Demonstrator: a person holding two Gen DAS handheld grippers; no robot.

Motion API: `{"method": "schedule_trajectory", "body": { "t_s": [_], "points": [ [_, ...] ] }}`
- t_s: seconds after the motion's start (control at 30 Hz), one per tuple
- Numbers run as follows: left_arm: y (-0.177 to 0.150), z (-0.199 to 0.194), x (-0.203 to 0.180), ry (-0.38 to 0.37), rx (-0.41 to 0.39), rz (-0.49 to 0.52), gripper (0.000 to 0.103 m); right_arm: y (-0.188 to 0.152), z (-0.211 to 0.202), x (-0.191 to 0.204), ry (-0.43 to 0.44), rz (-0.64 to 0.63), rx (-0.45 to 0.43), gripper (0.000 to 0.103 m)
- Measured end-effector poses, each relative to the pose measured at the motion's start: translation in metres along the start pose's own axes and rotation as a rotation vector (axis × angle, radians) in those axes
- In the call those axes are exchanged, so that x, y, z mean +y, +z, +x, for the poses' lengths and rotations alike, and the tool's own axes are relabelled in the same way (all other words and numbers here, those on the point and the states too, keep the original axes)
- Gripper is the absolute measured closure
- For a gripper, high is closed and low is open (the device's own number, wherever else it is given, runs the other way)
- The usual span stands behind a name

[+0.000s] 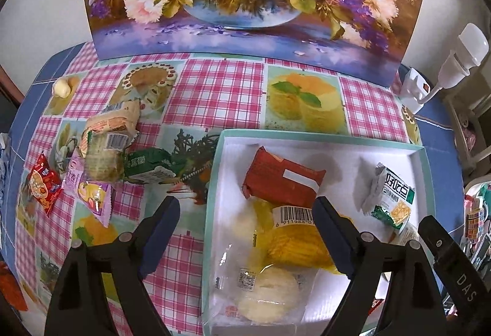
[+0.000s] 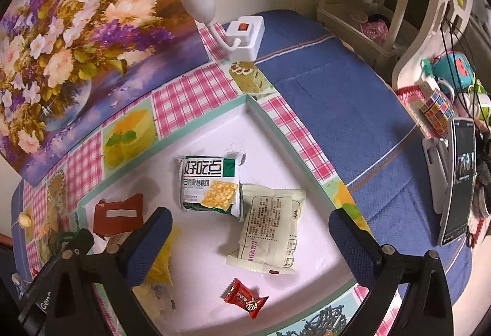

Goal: Organize snacks
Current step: 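Withdraw both tools from the tray back toward the snack pile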

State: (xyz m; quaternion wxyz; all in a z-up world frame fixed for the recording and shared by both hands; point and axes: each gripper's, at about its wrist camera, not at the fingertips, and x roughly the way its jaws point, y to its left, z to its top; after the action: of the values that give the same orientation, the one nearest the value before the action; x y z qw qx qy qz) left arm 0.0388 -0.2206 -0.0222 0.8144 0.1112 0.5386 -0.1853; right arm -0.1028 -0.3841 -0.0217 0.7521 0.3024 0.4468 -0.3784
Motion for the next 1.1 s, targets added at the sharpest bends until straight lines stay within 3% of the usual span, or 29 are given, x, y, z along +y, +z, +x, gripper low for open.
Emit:
{"method": "schedule_trajectory", "body": {
  "t_s": [0.2, 0.57, 0.83, 1.1],
  "points": [
    [0.002, -0.008, 0.008, 0.044, 0.016, 0.028, 0.015, 0.003, -0.019, 0.006, 0.010, -0.012, -0.056, 0.000],
    [0.011, -0.037, 0.052, 0.036, -0.007, -0.059, 0.015, 0.006, -0.049, 0.021, 0.018, -0.014, -0.098, 0.000],
    [0.015, -0.056, 0.103, 0.096, -0.047, -0.134, 0.015, 0.003, -0.069, 0.043, 0.039, -0.034, -0.126, 0.000],
    [0.012, -0.072, 0.173, 0.148, -0.065, -0.250, 0.015, -0.003, -0.085, 0.077, 0.115, -0.054, -0.140, 0.000]
  ]
}}
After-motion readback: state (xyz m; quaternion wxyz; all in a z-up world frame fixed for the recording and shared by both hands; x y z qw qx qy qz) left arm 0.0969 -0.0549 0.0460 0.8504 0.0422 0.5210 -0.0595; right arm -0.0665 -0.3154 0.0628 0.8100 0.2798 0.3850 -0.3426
